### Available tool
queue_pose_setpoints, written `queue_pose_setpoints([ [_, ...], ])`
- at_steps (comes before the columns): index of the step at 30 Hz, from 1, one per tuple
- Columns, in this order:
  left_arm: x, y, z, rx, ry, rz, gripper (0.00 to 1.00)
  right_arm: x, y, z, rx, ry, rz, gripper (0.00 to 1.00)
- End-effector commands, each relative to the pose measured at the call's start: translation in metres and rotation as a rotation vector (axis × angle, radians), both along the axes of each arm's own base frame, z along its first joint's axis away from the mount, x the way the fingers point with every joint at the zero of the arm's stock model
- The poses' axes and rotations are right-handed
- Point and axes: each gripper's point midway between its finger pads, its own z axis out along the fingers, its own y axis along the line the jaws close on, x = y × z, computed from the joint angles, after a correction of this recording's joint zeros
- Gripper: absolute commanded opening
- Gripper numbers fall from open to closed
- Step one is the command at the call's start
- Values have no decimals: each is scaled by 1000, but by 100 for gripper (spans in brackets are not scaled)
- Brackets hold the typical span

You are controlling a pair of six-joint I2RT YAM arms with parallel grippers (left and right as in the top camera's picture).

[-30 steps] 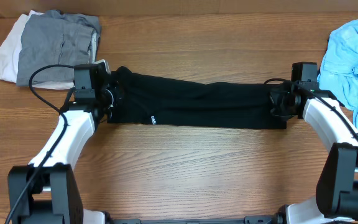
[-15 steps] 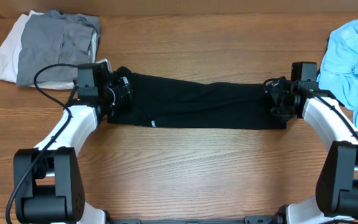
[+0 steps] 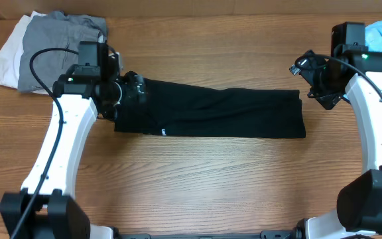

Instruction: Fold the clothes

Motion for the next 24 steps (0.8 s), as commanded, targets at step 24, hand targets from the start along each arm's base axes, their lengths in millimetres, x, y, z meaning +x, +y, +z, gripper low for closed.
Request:
queue_pose_setpoints([
  [24,-34,-60,-117,-41,412,124,80,-9,13,7,55,9,83,100],
])
